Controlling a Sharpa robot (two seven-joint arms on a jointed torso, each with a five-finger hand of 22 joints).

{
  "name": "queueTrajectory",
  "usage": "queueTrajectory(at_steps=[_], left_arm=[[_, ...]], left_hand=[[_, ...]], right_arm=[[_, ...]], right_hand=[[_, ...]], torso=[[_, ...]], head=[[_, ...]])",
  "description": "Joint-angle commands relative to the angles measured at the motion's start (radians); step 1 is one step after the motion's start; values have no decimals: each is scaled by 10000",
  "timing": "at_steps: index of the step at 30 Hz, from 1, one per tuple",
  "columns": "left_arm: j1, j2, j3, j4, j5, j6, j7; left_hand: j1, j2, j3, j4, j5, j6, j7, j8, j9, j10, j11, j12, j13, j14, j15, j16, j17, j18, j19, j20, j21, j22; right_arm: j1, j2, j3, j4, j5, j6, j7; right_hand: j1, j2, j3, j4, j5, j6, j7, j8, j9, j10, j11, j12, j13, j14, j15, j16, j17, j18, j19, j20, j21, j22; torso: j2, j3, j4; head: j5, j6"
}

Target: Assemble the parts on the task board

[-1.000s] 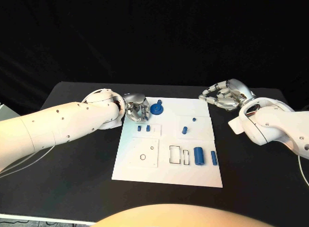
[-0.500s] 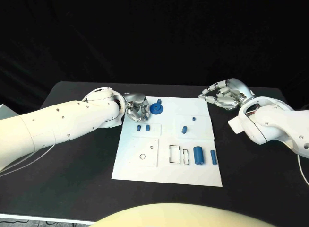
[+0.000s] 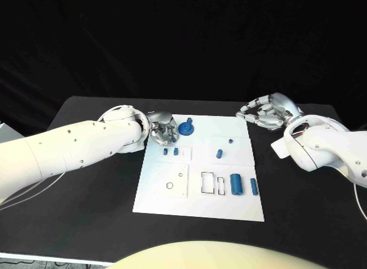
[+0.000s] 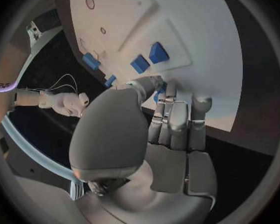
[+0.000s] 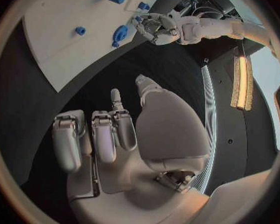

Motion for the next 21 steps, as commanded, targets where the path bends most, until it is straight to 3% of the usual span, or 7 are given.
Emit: queueTrajectory(at_steps=[1,14,18,20,21], left_arm=[[-2,3,3,7,78,-196,89],[-3,-51,4,23,116,-221,40],[-3,-83,4,31,120,-162,-3],[-3,-106,5,39,119,-113,-26],[-3,-123,5,45,118,-82,-43]], left_hand=[[-123,12,17,54,21,-92,10,-77,-19,-64,41,-66,16,-48,2,-48,-4,-55,-38,33,-60,1],[-172,-35,20,58,20,-301,-6,-253,-79,-71,31,-62,94,-56,2,-33,-11,-48,-53,49,-89,-20],[-239,-108,-4,75,19,-796,-138,-600,-223,-93,12,-68,210,-59,-10,-7,3,-48,-36,55,-110,-19],[-245,-124,-20,74,18,-902,-159,-673,-259,-89,7,-66,240,-59,-15,-3,0,-47,-36,52,-117,-23],[-271,-138,-84,91,19,-1194,-288,-851,-354,-107,7,-77,281,-62,-15,5,1,-50,-26,51,-123,-20]], right_arm=[[-4,15,2,2,-101,37,91],[-4,24,2,-18,-102,45,74],[-4,23,2,-31,-133,130,13],[-4,24,1,-45,-202,194,-25],[-4,25,1,-55,-275,238,-49]], right_hand=[[-4,41,72,-2,32,-45,8,55,-11,218,60,-47,1800,1032,20,-24,2518,-67,1029,51,44,2632],[-4,41,72,-2,32,-45,8,55,-11,218,60,-47,1800,1032,20,-24,2518,-67,1029,51,44,2632],[-14,21,64,-1,27,-59,12,50,-18,87,64,-205,1671,1019,21,-51,2467,-46,992,51,-44,2589],[-30,-1,57,0,3,-83,19,46,-28,-384,67,-781,1207,1003,26,-82,2408,-43,986,53,-59,2582],[-14,-10,68,-1,-28,-120,22,45,-41,-823,67,-1354,746,924,23,-235,2130,-32,967,54,-102,2561]], torso=[[-5,-1,-5],[0,-3,-6],[-4,-2,-2],[-3,0,-1],[-1,2,-3]], head=[[7,0],[16,6],[1,4],[-8,2],[-15,6]])
